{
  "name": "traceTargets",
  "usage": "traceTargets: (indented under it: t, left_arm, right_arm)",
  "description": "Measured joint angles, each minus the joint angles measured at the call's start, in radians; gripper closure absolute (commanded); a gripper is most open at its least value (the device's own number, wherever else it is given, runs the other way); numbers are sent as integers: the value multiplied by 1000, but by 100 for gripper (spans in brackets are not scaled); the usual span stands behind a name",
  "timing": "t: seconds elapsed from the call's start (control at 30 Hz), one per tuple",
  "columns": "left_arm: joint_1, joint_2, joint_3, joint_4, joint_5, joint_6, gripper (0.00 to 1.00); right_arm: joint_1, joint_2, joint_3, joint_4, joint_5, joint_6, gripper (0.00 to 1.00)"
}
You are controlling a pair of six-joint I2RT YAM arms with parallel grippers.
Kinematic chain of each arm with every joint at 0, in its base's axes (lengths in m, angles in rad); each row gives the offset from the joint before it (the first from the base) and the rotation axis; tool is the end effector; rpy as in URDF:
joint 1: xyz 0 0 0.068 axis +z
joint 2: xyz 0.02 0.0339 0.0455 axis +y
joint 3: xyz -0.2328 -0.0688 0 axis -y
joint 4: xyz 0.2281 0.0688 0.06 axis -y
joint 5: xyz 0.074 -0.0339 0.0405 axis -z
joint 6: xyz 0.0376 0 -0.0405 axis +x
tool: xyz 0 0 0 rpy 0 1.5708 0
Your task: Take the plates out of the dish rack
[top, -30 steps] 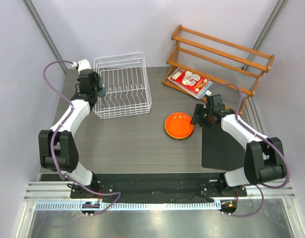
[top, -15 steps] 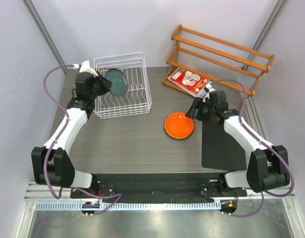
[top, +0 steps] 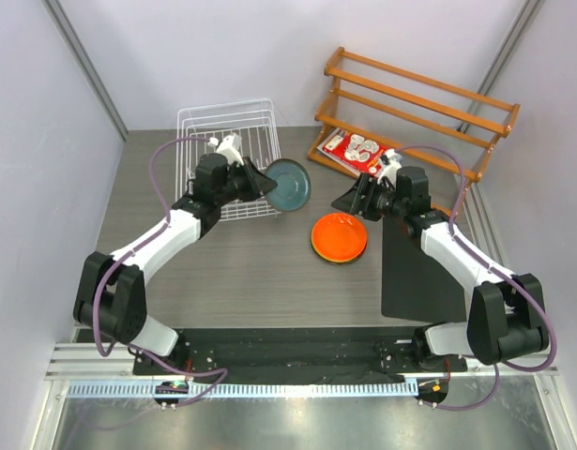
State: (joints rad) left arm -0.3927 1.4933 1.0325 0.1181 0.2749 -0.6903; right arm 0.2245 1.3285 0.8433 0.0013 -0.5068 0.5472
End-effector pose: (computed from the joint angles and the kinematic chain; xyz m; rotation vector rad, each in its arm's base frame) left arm 0.3072 -0.1383 0.2609 -0.1046 2.0256 -0.9728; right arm 0.2772 0.0820 0.2365 0.0132 2.1385 0.9873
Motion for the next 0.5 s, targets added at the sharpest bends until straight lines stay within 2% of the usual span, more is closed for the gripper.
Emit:
traceTargets:
  t: [0.5]
  left_arm:
    - [-103, 57, -22, 119, 47, -66, 100]
  right_arm:
    - [29, 69, -11, 158, -91, 71, 31]
